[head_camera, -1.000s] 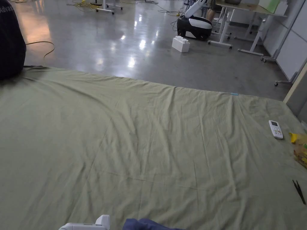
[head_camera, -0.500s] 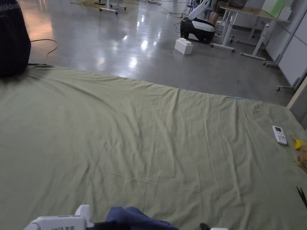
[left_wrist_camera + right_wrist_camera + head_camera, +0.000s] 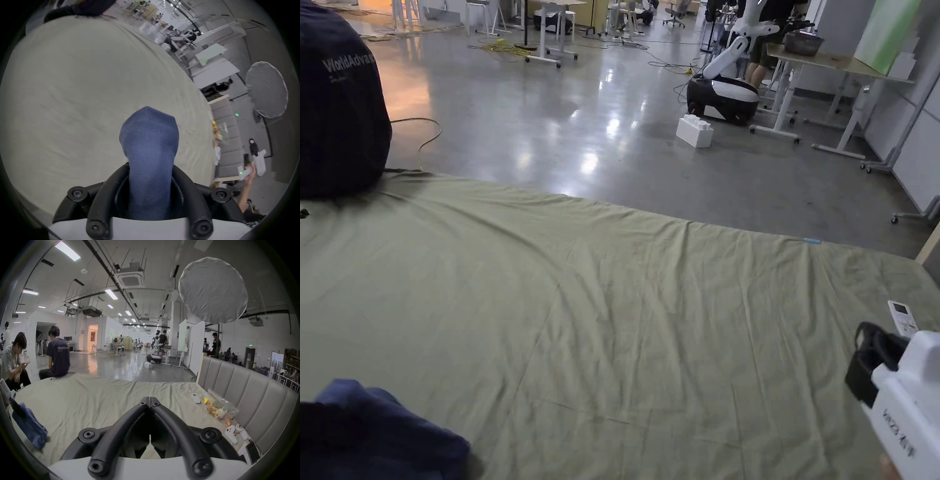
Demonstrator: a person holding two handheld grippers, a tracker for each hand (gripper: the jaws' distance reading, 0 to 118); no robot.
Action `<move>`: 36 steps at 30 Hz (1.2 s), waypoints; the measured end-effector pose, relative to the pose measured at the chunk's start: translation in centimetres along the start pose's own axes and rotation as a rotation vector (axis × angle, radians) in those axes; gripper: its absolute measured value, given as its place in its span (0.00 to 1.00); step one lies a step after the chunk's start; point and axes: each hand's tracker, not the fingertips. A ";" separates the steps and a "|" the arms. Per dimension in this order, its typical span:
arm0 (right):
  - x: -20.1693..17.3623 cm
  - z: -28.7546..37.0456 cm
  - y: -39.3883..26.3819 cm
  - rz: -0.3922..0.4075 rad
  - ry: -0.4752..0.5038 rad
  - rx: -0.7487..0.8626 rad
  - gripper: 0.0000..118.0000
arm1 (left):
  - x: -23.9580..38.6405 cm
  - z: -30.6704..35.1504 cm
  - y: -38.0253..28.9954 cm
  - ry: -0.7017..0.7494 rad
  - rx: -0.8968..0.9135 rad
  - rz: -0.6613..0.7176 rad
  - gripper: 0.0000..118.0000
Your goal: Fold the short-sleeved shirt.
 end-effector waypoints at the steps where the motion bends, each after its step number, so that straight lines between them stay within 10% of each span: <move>1: 0.4 0.0 0.5 0.000 -0.008 0.008 0.00 | -0.7 0.8 0.8 0.037 0.005 0.008 0.19; 16: 2.2 1.3 -1.7 -0.029 -0.064 -0.021 0.00 | -5.6 6.4 3.6 0.521 -0.027 -0.068 0.20; 30: 0.9 2.2 -1.4 0.019 -0.038 0.002 0.00 | 0.4 1.5 -0.2 1.077 0.076 -0.257 0.53; 36: 0.3 1.6 -2.2 0.006 -0.034 -0.012 0.00 | 4.2 1.4 -0.3 1.034 0.299 -0.373 0.53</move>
